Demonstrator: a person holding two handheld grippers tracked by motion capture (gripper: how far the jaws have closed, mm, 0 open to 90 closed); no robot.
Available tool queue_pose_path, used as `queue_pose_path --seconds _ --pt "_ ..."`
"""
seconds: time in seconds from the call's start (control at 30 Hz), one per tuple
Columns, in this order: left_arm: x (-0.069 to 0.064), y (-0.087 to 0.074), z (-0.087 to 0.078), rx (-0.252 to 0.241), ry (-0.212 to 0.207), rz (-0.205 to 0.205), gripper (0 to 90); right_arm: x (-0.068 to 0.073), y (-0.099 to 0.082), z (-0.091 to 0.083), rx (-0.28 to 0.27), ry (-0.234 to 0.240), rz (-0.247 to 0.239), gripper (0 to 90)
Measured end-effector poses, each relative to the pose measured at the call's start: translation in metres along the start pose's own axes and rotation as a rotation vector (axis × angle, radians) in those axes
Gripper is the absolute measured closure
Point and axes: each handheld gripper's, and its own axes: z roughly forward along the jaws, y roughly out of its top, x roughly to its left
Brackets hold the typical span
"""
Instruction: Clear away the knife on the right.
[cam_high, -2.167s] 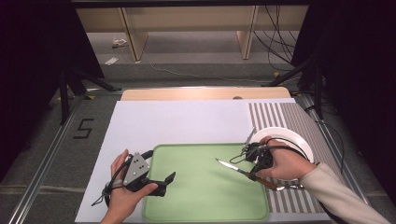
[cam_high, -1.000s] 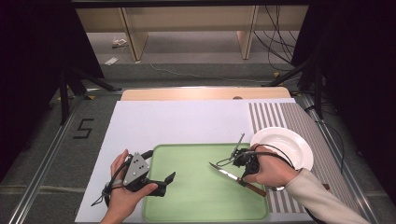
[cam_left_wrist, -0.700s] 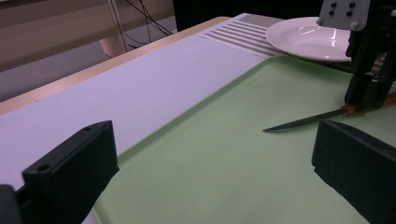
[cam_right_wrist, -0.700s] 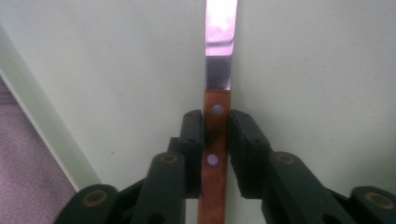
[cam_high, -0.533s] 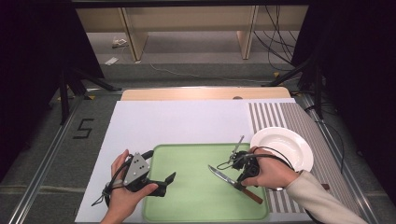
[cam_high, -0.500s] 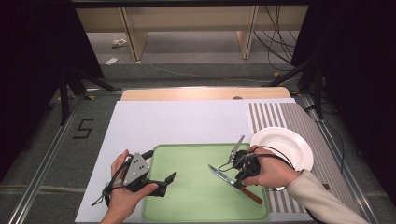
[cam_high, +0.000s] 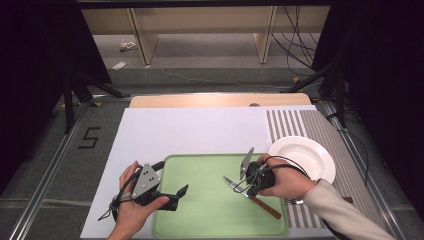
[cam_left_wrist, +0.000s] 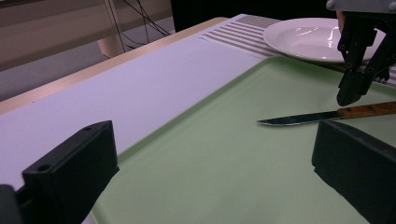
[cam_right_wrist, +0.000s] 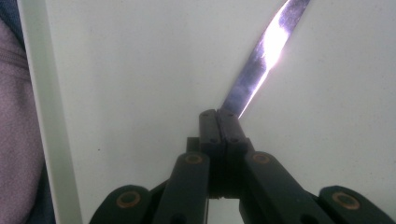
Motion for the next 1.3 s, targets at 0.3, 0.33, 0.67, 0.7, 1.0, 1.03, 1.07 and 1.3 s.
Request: queue_pose_path --seconds 0.3,0.33,0.67,0.7,1.0,1.03,1.07,1.3 --pt "-0.001 0.0 0.0 0.0 -0.003 0.0 0.0 0.003 0.01 0.005 0.033 -0.038 -0.099 90.0" --pt "-0.001 0.0 0.0 -0.003 -0.003 0.001 0.0 0.004 0.012 0.005 0.034 -0.033 -0.113 90.0" --pt "-0.001 0.0 0.0 -0.001 -0.003 0.003 0.0 0.01 0.021 0.012 0.04 -0.035 -0.183 90.0" --pt "-0.001 0.0 0.0 0.001 -0.003 0.002 0.0 0.011 0.023 0.014 0.047 -0.028 -0.184 90.0" --pt "0.0 0.0 0.0 -0.003 -0.002 0.0 0.0 0.013 0.031 0.021 0.054 -0.002 -0.202 90.0" --pt "0.0 0.0 0.0 -0.003 -0.002 0.0 0.0 0.013 0.031 0.022 0.058 0.001 -0.203 90.0" --pt "0.0 0.0 0.0 -0.003 -0.002 0.001 0.0 0.013 0.032 0.024 0.068 0.003 -0.207 90.0" --pt "-0.001 0.0 0.0 -0.004 -0.002 0.002 0.0 0.013 0.032 0.028 0.08 0.013 -0.21 90.0"
